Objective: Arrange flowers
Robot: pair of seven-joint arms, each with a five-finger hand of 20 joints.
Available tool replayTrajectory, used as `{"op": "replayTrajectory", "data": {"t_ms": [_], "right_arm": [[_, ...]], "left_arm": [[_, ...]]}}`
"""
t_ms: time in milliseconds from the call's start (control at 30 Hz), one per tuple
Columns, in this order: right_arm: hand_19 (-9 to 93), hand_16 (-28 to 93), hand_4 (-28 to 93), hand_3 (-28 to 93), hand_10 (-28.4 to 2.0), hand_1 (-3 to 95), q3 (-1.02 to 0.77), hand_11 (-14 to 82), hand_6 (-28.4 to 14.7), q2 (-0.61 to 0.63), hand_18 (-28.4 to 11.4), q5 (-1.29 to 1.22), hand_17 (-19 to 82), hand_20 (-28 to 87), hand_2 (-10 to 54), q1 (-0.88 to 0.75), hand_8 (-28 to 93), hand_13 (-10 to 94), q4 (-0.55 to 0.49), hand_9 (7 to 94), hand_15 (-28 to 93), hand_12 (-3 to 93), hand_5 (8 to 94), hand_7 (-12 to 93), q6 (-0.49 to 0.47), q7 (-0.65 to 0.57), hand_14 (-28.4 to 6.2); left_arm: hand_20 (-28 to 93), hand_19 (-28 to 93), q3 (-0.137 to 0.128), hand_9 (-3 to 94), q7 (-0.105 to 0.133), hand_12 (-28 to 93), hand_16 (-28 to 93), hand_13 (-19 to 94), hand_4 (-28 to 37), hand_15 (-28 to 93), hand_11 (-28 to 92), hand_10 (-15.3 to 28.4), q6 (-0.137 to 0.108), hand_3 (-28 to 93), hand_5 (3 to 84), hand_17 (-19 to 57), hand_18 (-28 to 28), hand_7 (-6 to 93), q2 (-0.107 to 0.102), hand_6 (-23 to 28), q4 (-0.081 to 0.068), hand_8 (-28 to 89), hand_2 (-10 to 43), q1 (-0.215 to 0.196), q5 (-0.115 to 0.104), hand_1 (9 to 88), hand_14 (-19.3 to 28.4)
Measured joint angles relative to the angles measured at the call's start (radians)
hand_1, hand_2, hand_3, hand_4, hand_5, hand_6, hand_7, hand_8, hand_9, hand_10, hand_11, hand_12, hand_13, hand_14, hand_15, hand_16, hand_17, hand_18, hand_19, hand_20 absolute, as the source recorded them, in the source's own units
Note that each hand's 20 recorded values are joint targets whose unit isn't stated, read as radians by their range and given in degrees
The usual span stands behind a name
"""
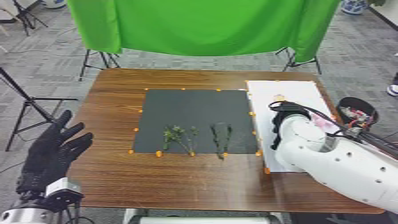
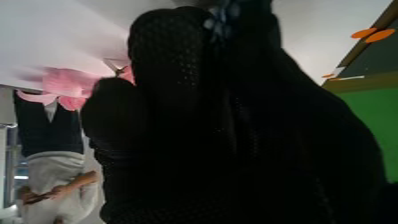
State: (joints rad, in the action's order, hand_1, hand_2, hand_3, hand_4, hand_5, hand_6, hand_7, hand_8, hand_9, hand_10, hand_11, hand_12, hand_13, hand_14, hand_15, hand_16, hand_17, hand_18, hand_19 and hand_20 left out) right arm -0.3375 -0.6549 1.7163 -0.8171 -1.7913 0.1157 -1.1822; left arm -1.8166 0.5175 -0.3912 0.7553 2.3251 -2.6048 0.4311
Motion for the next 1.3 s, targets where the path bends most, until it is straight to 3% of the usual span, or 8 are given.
{"op": "replayTrajectory", "data": {"t_ms": [433, 767, 1100, 1200, 1300], "right_arm": [[93, 19, -28, 76, -9.3, 62.9, 0.025, 9.9, -3.2, 0.011, -12.9, 0.047, 59, 14, -9.5, 0.020, 9, 86, -0.007, 92.1, 52, 32.4, 77.5, 25, 0.065, 0.001, -4.1], [93, 20, -28, 76, -9.5, 62.7, 0.038, 10.2, -3.3, -0.014, -13.0, 0.076, 59, 16, -9.5, 0.108, 9, 86, -0.094, 92.5, 52, 32.7, 78.0, 24, 0.071, 0.090, -3.9], [93, 20, -28, 76, -9.2, 62.4, 0.083, 10.3, -3.2, -0.232, -13.1, 0.038, 58, 17, -9.5, 0.226, 9, 86, -0.119, 92.4, 53, 33.1, 78.0, 24, 0.006, 0.239, -4.1], [93, 20, -28, 76, -9.0, 62.1, 0.095, 10.3, -2.8, -0.322, -13.0, 0.028, 58, 18, -9.5, 0.238, 9, 86, -0.102, 92.3, 53, 33.2, 77.7, 24, -0.015, 0.278, -4.3], [93, 20, -28, 76, -9.0, 62.0, 0.107, 10.3, -2.6, -0.416, -13.0, 0.020, 57, 18, -9.5, 0.239, 9, 86, -0.066, 92.2, 53, 33.3, 77.4, 25, -0.020, 0.298, -4.3]], "left_arm": [[-6, 57, -0.012, 25.2, 0.011, 12, -12, 20, -20.6, 56, 22, 17.9, -0.001, 62, 30.0, -6.0, 28.4, 7.2, -0.011, 6.7, 0.001, -7, 7.5, -0.020, -0.010, 29.6, 27.8], [-6, 57, -0.080, 25.1, 0.016, 12, -12, 20, -20.6, 56, 22, 17.8, -0.002, 62, 30.0, -6.0, 28.4, 7.2, -0.001, 6.7, 0.014, -7, 7.4, -0.089, -0.014, 29.6, 27.8], [-6, 57, -0.131, 25.1, 0.037, 12, -12, 20, -19.8, 56, 22, 17.9, -0.022, 63, 29.9, -5.9, 28.4, 7.2, 0.023, 6.7, 0.026, -7, 7.2, -0.157, -0.029, 30.0, 27.9], [-6, 57, -0.147, 25.1, 0.015, 12, -12, 20, -19.7, 57, 22, 18.0, -0.022, 63, 29.9, -6.0, 28.4, 7.2, 0.052, 6.7, 0.027, -7, 7.2, -0.155, -0.016, 30.1, 27.9], [-6, 57, -0.154, 25.1, -0.043, 12, -12, 20, -19.6, 57, 22, 18.0, -0.020, 63, 29.9, -6.0, 28.4, 7.2, 0.089, 6.7, 0.027, -7, 7.1, -0.134, 0.018, 30.1, 27.9]]}}
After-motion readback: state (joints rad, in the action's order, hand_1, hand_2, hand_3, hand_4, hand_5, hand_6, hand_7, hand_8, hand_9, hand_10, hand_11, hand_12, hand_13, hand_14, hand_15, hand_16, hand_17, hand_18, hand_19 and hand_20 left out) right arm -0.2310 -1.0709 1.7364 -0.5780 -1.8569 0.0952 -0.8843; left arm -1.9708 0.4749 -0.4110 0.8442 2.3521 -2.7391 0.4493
